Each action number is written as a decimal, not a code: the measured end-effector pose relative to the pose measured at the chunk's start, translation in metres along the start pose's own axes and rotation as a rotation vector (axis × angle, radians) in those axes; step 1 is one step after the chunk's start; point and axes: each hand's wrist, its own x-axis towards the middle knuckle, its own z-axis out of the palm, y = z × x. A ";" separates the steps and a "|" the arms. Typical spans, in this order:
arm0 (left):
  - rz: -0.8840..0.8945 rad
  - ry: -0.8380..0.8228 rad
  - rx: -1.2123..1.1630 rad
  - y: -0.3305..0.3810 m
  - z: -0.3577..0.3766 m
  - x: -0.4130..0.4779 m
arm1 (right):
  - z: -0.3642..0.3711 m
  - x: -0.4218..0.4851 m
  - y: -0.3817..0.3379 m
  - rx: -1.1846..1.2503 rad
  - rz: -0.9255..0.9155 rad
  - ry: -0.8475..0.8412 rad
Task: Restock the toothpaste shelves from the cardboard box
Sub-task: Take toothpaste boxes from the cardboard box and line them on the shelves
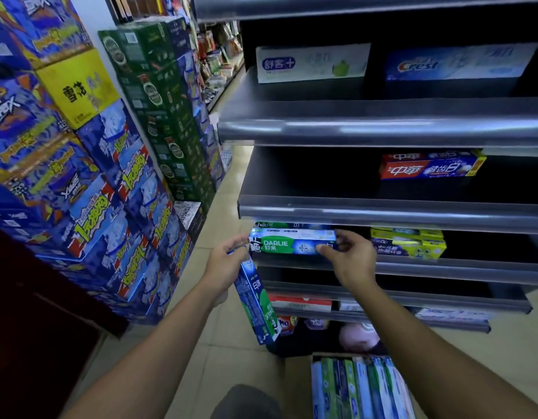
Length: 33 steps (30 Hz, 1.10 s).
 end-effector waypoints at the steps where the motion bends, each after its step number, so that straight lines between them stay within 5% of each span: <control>1: 0.000 -0.013 0.004 -0.001 0.001 0.006 | 0.004 0.006 0.003 -0.030 -0.003 0.013; 19: -0.119 -0.081 -0.030 -0.017 0.013 0.035 | 0.019 0.037 0.032 -0.328 0.080 -0.071; 23: -0.119 0.029 -0.113 -0.012 0.010 0.028 | 0.004 0.018 0.022 -0.257 -0.027 -0.027; 26: -0.119 0.144 -0.244 -0.009 0.006 0.019 | -0.011 -0.019 0.018 -0.154 -0.104 -0.179; 33: -0.218 0.234 -0.562 -0.003 0.025 -0.018 | -0.016 -0.083 0.017 0.452 0.607 -0.746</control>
